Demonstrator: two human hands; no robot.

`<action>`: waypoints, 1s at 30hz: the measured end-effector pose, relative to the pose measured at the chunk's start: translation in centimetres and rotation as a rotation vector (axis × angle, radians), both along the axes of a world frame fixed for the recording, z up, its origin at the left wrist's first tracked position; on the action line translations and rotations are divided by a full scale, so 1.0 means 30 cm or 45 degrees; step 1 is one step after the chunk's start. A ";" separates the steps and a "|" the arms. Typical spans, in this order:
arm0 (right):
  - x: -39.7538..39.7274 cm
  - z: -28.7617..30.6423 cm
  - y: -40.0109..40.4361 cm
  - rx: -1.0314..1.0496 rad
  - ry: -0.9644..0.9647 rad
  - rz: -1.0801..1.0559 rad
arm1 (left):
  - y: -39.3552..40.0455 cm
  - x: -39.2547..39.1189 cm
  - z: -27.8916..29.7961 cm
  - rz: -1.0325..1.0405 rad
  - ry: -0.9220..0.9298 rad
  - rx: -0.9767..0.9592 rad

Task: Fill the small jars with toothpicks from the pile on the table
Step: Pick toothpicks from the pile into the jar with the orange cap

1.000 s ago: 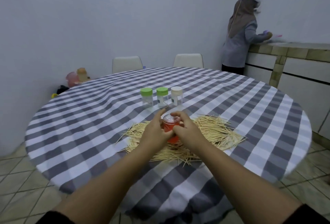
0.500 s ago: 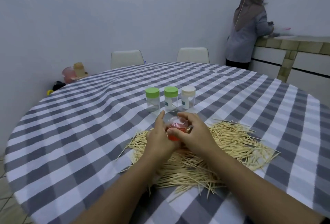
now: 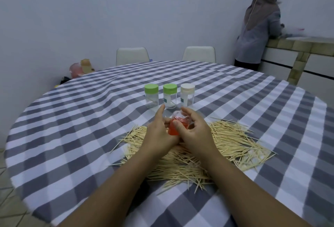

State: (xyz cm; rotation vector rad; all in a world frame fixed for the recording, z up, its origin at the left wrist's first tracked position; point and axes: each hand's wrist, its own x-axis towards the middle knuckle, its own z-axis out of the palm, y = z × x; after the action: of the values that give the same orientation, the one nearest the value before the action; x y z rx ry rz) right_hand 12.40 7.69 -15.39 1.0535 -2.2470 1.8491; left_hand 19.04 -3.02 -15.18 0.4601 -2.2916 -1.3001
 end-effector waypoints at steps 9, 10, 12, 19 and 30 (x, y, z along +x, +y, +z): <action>-0.071 0.052 0.061 0.011 -0.109 0.078 | 0.072 -0.046 0.011 -0.085 -0.012 0.017; -0.081 0.061 0.073 0.009 -0.133 0.099 | 0.077 -0.049 0.005 -0.099 -0.025 0.010; -0.104 0.073 0.100 0.007 -0.160 0.095 | 0.081 -0.052 -0.013 -0.117 -0.051 0.000; -0.168 0.027 0.174 0.081 -0.239 -0.143 | 0.089 -0.049 -0.033 -0.112 -0.063 -0.045; -0.202 0.031 0.091 0.384 -0.127 -0.113 | 0.062 -0.044 -0.038 0.071 -0.062 -0.184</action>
State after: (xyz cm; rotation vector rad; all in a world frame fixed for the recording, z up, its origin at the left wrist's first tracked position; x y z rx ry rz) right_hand 6.33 10.44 -14.45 0.8936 -2.6454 1.5974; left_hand 17.72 -1.16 -16.33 0.5065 -2.3753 -1.0987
